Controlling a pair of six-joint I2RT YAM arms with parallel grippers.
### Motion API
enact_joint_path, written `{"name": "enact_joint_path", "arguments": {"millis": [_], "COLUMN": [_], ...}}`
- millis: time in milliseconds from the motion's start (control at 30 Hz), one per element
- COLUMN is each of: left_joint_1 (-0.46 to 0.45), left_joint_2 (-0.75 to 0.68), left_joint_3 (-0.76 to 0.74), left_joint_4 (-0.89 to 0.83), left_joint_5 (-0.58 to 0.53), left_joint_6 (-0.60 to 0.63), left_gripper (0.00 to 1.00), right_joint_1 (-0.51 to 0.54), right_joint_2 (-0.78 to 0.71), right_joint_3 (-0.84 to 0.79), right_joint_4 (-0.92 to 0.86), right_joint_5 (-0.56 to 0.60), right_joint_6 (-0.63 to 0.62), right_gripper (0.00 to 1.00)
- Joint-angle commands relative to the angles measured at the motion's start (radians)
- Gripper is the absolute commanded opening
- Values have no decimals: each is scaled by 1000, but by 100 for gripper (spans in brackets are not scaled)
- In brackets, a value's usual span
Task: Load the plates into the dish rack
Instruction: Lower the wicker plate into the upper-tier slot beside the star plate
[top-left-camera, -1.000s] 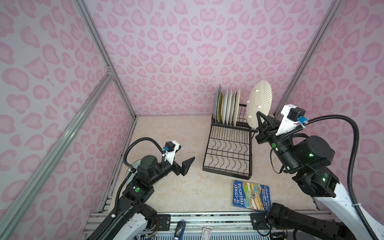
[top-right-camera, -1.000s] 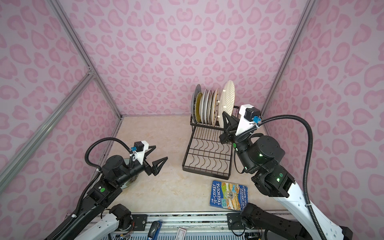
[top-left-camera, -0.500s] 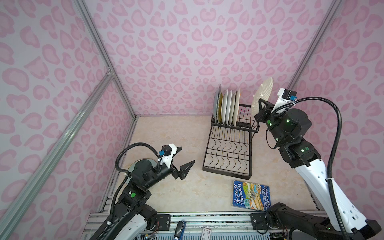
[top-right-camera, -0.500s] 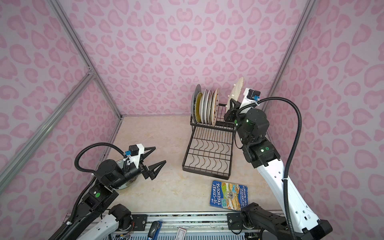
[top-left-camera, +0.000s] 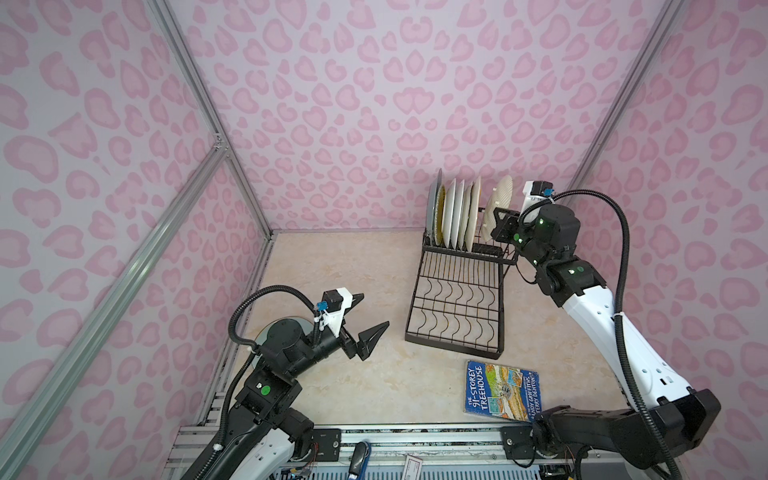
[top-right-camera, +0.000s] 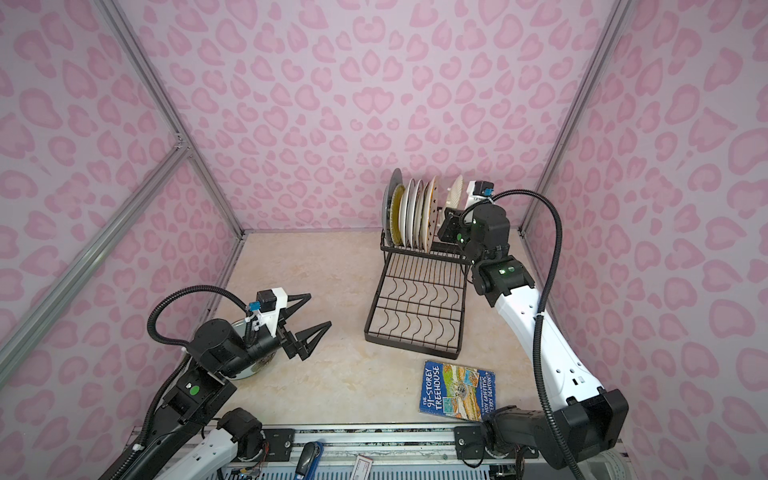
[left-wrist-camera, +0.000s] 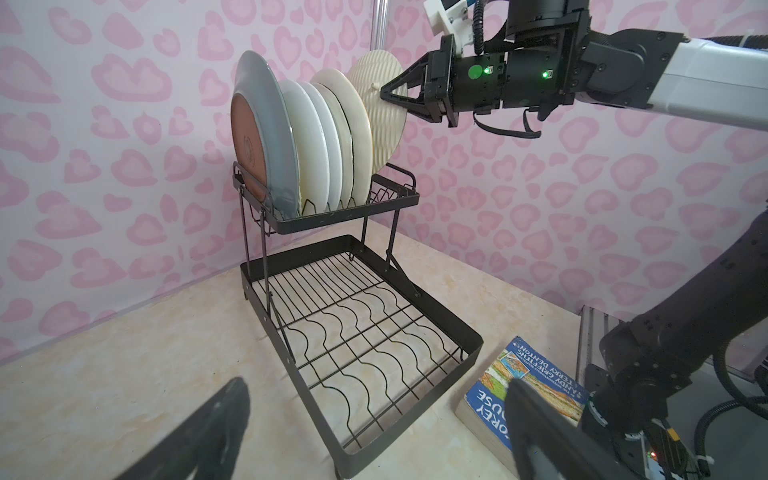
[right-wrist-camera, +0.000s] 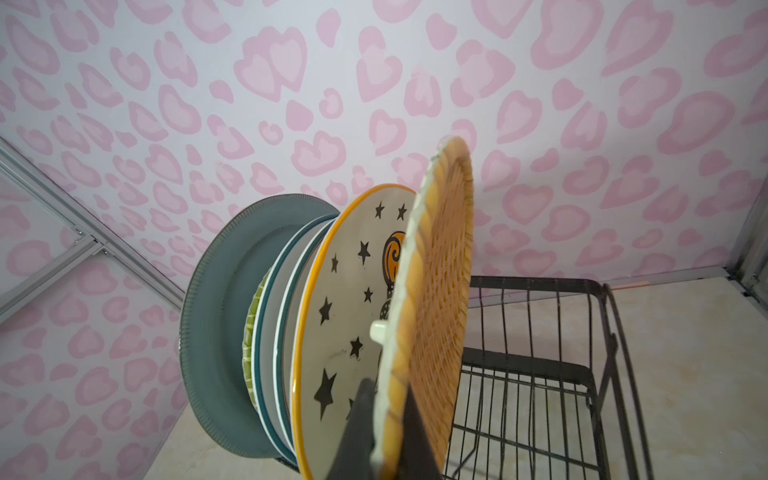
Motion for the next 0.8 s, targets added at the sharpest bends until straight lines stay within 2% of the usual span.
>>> {"name": "enact_joint_path", "arguments": {"millis": [0,767], "left_joint_1": [3,13], "left_joint_2": [3,21], "left_joint_3": [13,31], "left_joint_4": [26,1], "left_joint_5": [5,6], "left_joint_6": [-19,-32], "left_gripper": [97,97], "right_joint_1": [-1,-3], "right_joint_2": [18,74], "right_joint_3": [-6,-5], "right_joint_4": [47,-15], "right_joint_5": [-30,2], "right_joint_6": [7,-20], "right_gripper": [0,0]}}
